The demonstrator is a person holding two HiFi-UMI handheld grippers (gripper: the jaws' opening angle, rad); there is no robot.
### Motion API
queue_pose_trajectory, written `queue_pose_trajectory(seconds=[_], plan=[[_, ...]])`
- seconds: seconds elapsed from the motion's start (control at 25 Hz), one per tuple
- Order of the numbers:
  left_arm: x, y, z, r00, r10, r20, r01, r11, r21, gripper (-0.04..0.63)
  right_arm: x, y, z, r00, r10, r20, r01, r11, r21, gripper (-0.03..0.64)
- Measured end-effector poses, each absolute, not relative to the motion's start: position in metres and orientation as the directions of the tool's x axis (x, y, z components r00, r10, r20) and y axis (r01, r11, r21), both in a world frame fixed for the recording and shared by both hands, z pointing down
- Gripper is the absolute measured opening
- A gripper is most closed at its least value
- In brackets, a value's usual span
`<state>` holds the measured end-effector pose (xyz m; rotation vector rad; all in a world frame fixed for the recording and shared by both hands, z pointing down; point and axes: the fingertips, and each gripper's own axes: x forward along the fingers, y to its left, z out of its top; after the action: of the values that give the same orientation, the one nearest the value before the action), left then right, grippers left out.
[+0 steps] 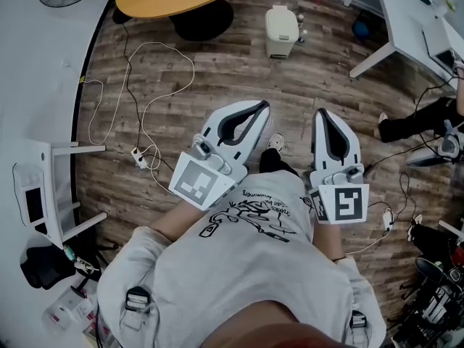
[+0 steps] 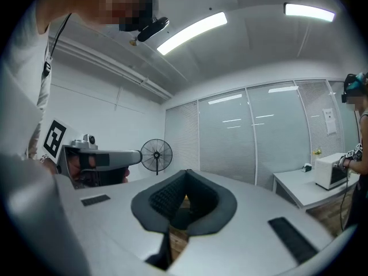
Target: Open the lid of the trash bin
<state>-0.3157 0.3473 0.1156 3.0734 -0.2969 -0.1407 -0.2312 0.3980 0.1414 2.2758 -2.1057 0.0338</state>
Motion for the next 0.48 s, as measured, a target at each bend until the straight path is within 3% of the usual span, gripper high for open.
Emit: queue_pose_trajectory(seconds=[0.48], plan=[[-0.194, 0.292, 0.121, 0.975, -0.217, -0.037, -0.214, -0.974, 0.078, 0.015, -0.104, 0.345, 0.15, 0.08, -0.995, 0.067, -0.997, -0.081, -0.009, 0.006]])
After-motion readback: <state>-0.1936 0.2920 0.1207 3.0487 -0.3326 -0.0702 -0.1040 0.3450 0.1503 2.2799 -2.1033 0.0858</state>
